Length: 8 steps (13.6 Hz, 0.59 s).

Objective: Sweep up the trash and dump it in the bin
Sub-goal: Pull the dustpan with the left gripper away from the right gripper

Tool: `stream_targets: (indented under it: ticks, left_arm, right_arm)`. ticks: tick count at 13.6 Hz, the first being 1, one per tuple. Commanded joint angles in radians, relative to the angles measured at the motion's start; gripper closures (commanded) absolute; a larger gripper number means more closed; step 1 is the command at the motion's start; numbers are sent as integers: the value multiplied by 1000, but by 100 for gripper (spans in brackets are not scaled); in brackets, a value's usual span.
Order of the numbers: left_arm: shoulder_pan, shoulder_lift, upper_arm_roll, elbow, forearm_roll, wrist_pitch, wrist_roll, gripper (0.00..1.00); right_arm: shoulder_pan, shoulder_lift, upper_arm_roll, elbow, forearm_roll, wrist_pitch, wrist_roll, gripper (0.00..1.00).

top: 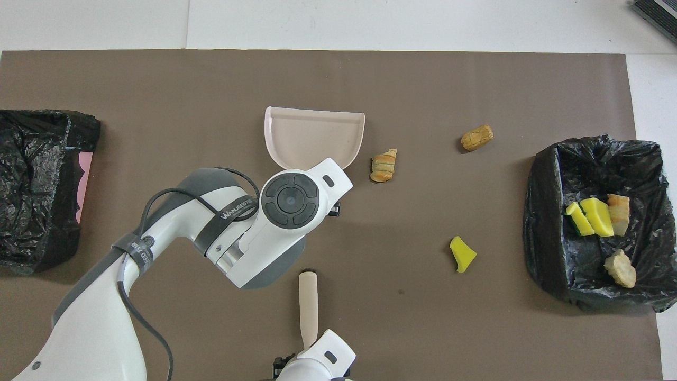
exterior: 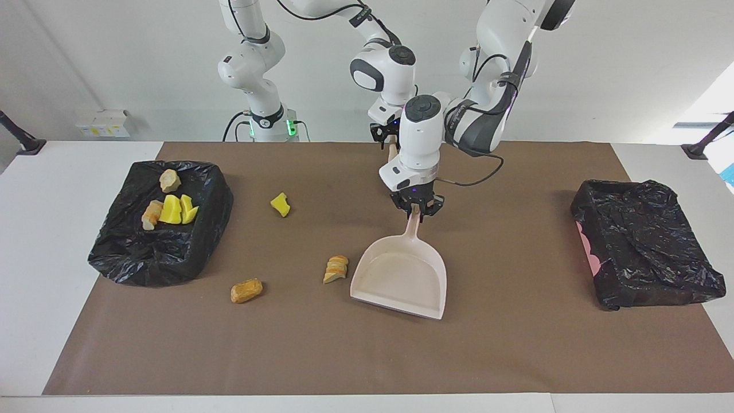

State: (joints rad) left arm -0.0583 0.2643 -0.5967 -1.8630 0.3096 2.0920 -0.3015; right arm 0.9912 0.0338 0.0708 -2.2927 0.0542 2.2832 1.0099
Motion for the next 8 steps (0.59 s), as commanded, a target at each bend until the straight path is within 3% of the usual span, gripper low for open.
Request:
stream_targets:
  ticks: [1, 3, 4, 8]
  left_arm:
    - [37, -40, 15, -7, 8, -32, 221, 100]
    - [44, -40, 35, -8, 8, -33, 361, 100]
    - [44, -40, 49, -8, 6, -36, 445, 100]
    - [48, -40, 80, -7, 3, -58, 747, 100]
  right_arm:
    - [-11, 6, 1, 27, 6, -5, 9, 73]
    - [-13, 6, 1, 32, 7, -7, 7, 95]
    - [-13, 6, 1, 32, 7, -7, 7, 100]
    - [-26, -3, 0, 35, 7, -22, 7, 100]
